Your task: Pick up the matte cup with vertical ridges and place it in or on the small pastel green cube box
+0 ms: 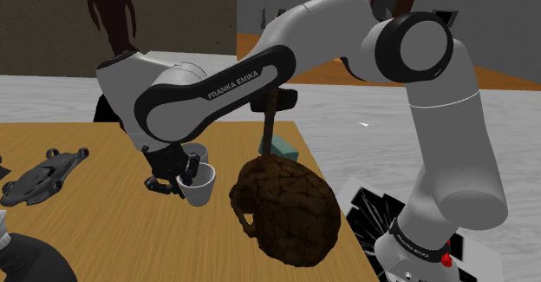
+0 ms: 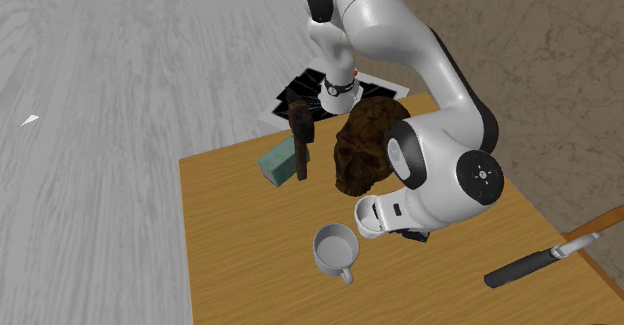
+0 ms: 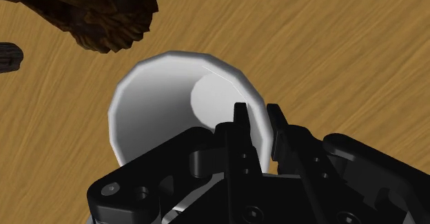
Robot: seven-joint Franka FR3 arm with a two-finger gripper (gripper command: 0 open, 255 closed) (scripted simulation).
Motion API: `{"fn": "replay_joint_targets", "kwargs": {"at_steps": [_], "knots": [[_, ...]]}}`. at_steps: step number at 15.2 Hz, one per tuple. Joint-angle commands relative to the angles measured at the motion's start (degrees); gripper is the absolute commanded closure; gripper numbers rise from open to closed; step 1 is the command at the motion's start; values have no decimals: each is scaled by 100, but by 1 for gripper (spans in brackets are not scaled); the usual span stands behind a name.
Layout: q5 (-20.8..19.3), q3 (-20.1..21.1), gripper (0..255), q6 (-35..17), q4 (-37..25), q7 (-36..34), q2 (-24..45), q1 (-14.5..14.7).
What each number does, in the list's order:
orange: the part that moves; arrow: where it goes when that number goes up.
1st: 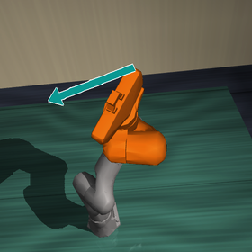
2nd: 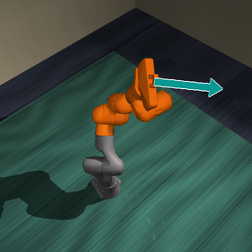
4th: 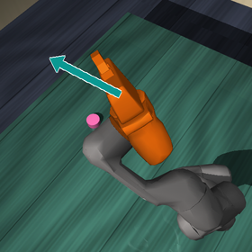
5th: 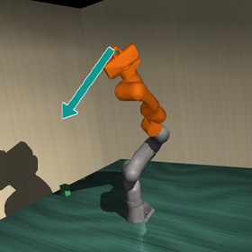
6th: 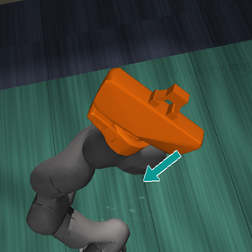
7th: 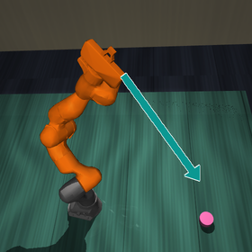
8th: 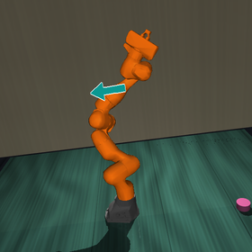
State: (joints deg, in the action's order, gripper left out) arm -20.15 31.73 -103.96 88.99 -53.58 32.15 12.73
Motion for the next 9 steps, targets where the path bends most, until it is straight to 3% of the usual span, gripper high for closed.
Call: {"fn": "replay_joint_targets", "kwargs": {"at_steps": [1, 9], "knots": [[0, -2, 255, 0, 4, 1, 4, -1], [112, 62, 255, 429, -269, 91, -184, -8]]}}
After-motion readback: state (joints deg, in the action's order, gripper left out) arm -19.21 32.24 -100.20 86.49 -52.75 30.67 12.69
